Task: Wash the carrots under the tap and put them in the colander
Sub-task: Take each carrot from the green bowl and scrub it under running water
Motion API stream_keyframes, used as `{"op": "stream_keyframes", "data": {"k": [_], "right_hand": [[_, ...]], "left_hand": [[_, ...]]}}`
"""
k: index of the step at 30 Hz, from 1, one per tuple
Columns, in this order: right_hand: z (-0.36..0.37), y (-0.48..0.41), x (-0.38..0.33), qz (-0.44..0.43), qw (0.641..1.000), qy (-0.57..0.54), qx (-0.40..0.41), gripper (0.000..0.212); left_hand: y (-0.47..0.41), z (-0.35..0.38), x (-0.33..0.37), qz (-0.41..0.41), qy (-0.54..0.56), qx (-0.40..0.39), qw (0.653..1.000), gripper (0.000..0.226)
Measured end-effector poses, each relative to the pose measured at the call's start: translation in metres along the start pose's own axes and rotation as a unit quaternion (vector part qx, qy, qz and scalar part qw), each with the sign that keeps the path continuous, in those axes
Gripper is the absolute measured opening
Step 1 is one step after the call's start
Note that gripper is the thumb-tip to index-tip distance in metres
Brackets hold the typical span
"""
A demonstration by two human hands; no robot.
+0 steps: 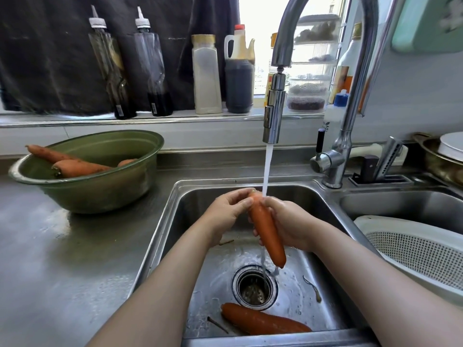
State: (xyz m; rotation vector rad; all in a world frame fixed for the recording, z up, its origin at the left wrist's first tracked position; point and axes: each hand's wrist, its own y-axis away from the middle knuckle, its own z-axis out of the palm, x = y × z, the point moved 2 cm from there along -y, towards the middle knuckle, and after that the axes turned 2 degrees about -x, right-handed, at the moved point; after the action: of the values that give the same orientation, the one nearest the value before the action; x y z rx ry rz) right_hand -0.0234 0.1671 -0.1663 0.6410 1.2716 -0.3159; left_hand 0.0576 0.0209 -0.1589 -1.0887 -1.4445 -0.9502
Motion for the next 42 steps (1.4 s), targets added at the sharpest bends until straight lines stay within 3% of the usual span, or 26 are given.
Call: {"op": "stream_keyframes", "data": {"k": [8,12,17,20,25,29,32,37,40,42], "right_hand": [[-0.003,0.002,-0.001,0.012,1.0,0.011,-0.005,0.035],[-0.001,0.002,-0.001,0.002,0.999,0.02,0.031,0.037],[-0.002,0.002,-0.001,0.005,1.0,0.007,-0.006,0.049],[0.002,0.002,-0.001,-0.009,0.999,0.023,0.03,0.037],[0.005,0.001,-0.005,-0.026,0.994,0.042,0.093,0.057],[0.003,0.006,-0.008,-0.012,0.999,-0.022,0.022,0.03],[0.006,0.007,-0.006,-0.011,0.999,-0.028,0.02,0.025],[0.008,0.001,-0.008,-0.046,0.993,-0.085,0.063,0.027],[0.005,-0.001,-0.007,-0.053,0.992,-0.069,0.089,0.031],[0.004,-0.002,-0.008,-0.059,0.992,-0.073,0.079,0.024]], "left_hand": [[-0.003,0.0,-0.004,-0.012,-0.004,0.001,1.0,0.032],[-0.003,0.0,-0.005,-0.005,-0.005,-0.003,1.0,0.03],[-0.002,-0.002,-0.004,-0.001,-0.024,0.001,1.0,0.034],[0.0,-0.001,-0.001,-0.001,-0.008,-0.005,1.0,0.033],[-0.002,0.003,-0.005,-0.009,0.006,-0.025,1.0,0.029],[-0.002,0.002,-0.009,-0.069,0.009,-0.033,0.997,0.03],[0.0,0.001,-0.012,-0.121,0.018,-0.071,0.99,0.028],[0.006,0.01,-0.01,-0.166,0.097,-0.186,0.964,0.047],[0.003,0.008,-0.012,-0.189,0.126,-0.17,0.959,0.075],[0.004,0.003,-0.011,-0.193,0.081,-0.168,0.963,0.069]]}}
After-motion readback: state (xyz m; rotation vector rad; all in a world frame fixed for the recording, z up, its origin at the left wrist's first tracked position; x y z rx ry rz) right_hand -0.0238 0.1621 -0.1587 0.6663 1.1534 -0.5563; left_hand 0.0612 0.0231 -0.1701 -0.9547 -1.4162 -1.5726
